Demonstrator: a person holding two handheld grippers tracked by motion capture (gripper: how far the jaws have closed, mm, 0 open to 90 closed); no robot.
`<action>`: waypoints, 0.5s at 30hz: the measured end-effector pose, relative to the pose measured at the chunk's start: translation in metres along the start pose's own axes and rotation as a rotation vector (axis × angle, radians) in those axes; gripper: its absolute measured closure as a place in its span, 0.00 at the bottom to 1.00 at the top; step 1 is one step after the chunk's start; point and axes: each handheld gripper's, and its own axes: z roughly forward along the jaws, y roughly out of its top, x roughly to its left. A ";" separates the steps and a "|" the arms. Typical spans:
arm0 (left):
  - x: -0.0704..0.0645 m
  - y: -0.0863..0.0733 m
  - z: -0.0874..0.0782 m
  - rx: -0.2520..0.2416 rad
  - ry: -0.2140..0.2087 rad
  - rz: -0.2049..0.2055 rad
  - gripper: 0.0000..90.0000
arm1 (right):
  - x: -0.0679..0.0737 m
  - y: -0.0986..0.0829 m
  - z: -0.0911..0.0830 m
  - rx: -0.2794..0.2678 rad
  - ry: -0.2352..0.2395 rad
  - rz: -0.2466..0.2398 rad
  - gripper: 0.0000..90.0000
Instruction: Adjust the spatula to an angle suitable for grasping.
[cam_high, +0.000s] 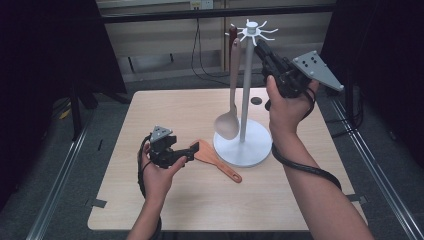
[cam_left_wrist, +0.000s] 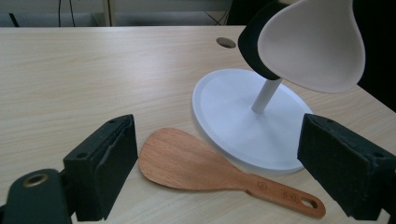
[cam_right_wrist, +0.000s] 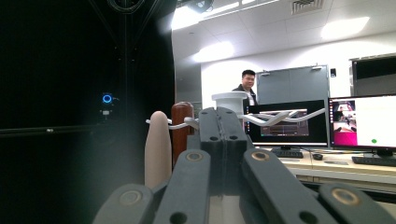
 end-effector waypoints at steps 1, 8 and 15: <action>0.000 0.000 0.000 -0.002 -0.001 -0.002 0.13 | 0.000 0.000 0.000 0.001 0.003 -0.002 0.99; 0.000 0.000 0.000 -0.001 -0.003 -0.002 0.13 | -0.002 -0.002 -0.007 0.011 0.014 0.004 0.87; -0.001 -0.001 0.001 0.005 -0.005 0.004 0.13 | -0.001 -0.007 -0.018 0.035 0.068 0.004 0.72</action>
